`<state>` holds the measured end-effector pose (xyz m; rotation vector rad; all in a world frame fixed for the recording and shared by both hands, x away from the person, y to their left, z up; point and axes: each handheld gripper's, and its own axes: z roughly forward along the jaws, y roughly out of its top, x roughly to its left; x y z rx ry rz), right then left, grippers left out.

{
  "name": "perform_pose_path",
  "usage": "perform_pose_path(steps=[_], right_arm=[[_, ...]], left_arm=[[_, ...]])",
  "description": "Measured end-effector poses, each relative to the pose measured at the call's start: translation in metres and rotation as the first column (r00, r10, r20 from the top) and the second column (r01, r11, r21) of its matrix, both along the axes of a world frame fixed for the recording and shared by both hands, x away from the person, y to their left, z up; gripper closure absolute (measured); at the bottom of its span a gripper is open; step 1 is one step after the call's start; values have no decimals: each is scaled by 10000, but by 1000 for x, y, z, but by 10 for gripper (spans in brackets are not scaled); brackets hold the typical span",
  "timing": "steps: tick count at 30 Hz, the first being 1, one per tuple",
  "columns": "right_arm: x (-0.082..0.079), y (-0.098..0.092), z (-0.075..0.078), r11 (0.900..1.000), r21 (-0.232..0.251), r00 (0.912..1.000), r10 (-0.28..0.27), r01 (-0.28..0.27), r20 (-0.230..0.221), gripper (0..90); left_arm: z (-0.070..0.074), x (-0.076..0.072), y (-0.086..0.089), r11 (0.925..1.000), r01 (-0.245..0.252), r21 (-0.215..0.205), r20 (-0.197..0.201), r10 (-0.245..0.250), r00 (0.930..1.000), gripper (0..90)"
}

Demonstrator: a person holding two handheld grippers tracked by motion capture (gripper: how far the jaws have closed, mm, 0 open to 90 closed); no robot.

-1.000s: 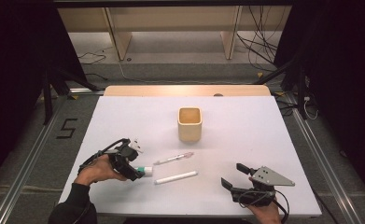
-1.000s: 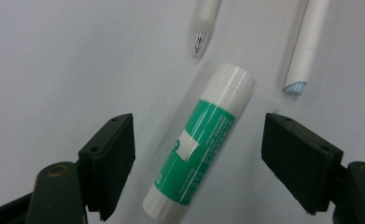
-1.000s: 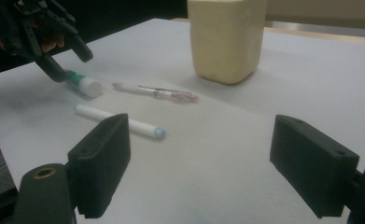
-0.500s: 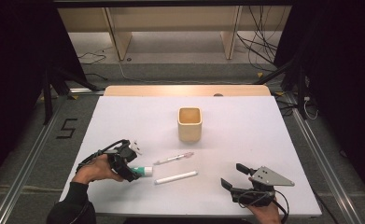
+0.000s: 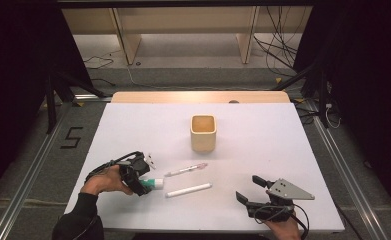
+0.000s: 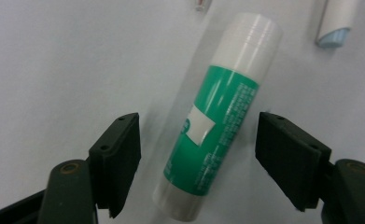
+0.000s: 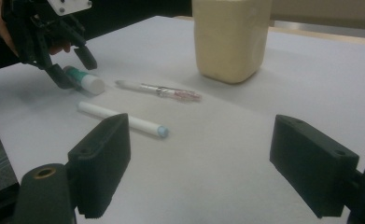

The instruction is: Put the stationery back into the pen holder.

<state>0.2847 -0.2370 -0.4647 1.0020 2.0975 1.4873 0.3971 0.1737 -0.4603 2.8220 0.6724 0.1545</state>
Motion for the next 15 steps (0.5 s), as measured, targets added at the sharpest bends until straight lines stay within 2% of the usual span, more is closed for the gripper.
perform_pose_path(steps=[1,2,4,8,15], right_arm=[[0,0,0,10000,2,10000,4,-4,-11,210],[0,0,0,10000,0,10000,7,-7,-17,210],[0,0,0,10000,-13,10000,16,-16,-4,210],[0,0,0,10000,-33,10000,23,-23,-5,210],[0,1,0,10000,-36,10000,33,-33,8,210]], left_arm=[[0,0,0,10000,0,0,0,0,10000,320],[-1,1,-2,9998,122,177,-32,-121,9999,325],[-2,0,-3,9999,114,66,-105,-113,9999,330],[-4,1,-4,9989,313,338,-266,-304,9992,348],[-4,4,-3,9984,496,253,-560,-481,9973,393]])
